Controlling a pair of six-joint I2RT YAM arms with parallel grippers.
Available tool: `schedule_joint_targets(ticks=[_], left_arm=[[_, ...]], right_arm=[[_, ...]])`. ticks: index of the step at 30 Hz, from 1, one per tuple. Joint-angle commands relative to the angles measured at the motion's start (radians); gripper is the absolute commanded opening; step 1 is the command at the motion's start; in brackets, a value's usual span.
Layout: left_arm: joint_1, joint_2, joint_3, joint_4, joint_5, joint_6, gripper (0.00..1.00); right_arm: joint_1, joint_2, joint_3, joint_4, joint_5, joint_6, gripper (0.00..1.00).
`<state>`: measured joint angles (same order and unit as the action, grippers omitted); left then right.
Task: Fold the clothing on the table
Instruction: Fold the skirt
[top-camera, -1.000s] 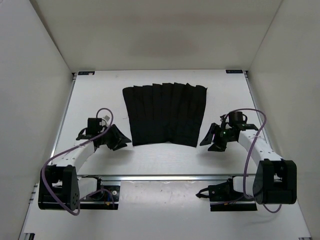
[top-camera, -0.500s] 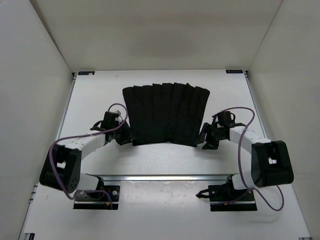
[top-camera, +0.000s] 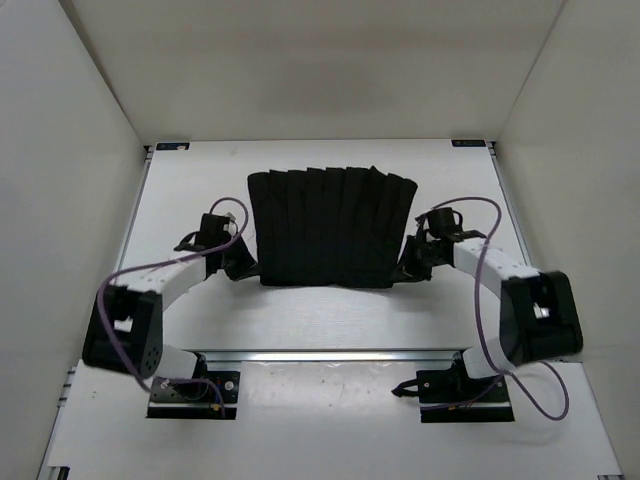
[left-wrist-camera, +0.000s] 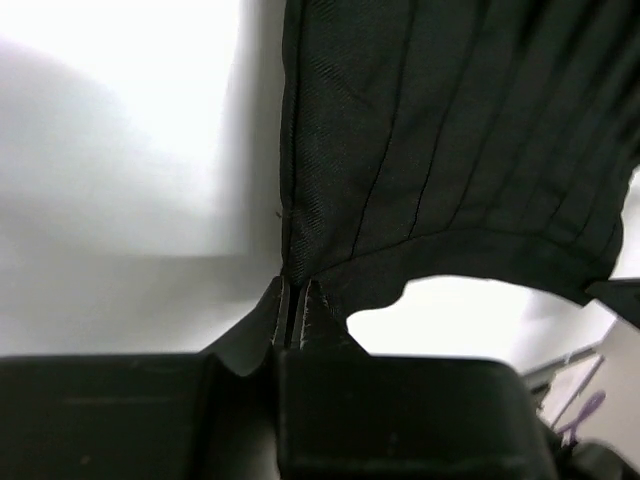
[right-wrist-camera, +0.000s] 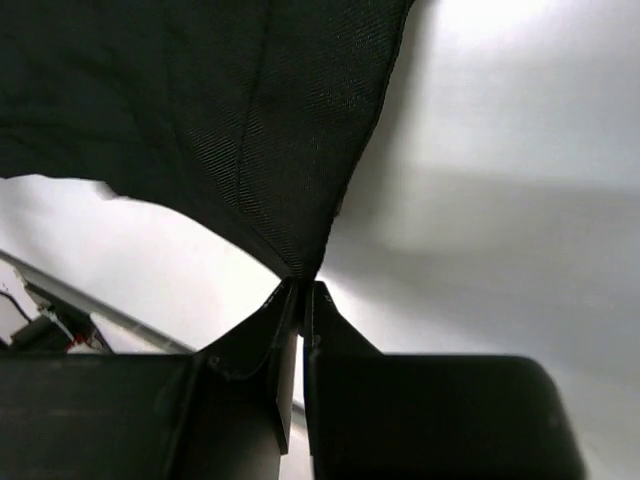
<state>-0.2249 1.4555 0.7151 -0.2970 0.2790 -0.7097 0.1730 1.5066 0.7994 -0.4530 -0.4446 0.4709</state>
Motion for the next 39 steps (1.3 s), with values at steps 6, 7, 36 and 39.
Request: schedule_joint_targets(ticks=[6, 7, 36, 39], left_arm=[[-0.053, -0.507, -0.247, -0.290, 0.100, 0.011, 0.00], [-0.071, -0.583, -0.258, -0.310, 0.094, -0.029, 0.00], [0.210, 0.278, 0.319, 0.036, 0.185, -0.073, 0.55], [0.184, 0.287, 0.288, 0.041, 0.095, -0.063, 0.55]], right_arm=[[0.074, -0.462, -0.183, -0.327, -0.034, 0.003, 0.00], [0.098, -0.518, -0.207, -0.349, -0.042, 0.030, 0.00], [-0.221, 0.035, 0.152, 0.021, -0.014, 0.061, 0.58], [-0.205, 0.053, 0.066, 0.106, -0.037, 0.139, 0.58]])
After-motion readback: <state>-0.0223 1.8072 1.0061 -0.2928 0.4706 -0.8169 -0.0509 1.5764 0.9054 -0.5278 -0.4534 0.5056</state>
